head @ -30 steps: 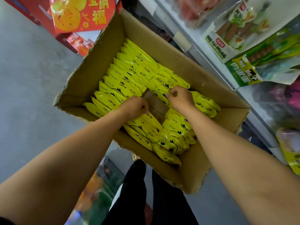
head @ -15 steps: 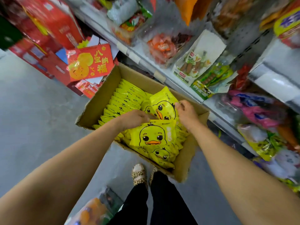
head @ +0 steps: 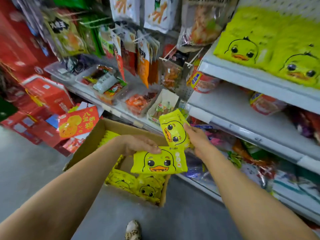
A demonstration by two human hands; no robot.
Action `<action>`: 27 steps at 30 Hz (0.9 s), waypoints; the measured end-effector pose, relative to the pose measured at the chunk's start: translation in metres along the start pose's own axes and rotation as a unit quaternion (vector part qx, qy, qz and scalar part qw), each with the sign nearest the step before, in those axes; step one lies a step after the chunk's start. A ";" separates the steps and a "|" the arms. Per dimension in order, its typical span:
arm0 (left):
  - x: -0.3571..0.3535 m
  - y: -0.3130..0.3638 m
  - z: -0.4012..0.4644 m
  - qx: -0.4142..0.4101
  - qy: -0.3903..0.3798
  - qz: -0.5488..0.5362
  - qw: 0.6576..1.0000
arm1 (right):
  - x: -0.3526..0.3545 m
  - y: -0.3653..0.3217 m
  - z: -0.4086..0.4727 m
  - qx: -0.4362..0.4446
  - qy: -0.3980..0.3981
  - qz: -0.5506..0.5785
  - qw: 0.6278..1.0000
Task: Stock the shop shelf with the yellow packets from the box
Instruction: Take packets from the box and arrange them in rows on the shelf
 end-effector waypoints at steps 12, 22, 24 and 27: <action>-0.160 0.202 -0.016 -0.112 0.032 0.126 0.985 | 0.246 -0.079 -0.097 0.169 0.043 0.032 0.984; -0.256 0.348 0.006 -0.169 0.025 0.171 0.970 | 0.441 -0.129 -0.143 0.139 0.104 0.238 0.956; -0.263 0.373 0.013 -0.164 0.017 0.173 0.971 | 0.470 -0.135 -0.144 0.151 0.092 0.251 0.952; -0.266 0.414 0.031 -0.158 -0.004 0.197 0.968 | 0.507 -0.146 -0.145 0.184 0.093 0.240 0.949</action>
Point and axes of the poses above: each hand's wrist, its own z-axis towards the middle knuckle, its own x-axis out of the back of the hand, y = z × x, the point moved 3 cm from there along z, towards the middle knuckle, and after that the axes turned 1 degree about y, right-handed, at the moved point
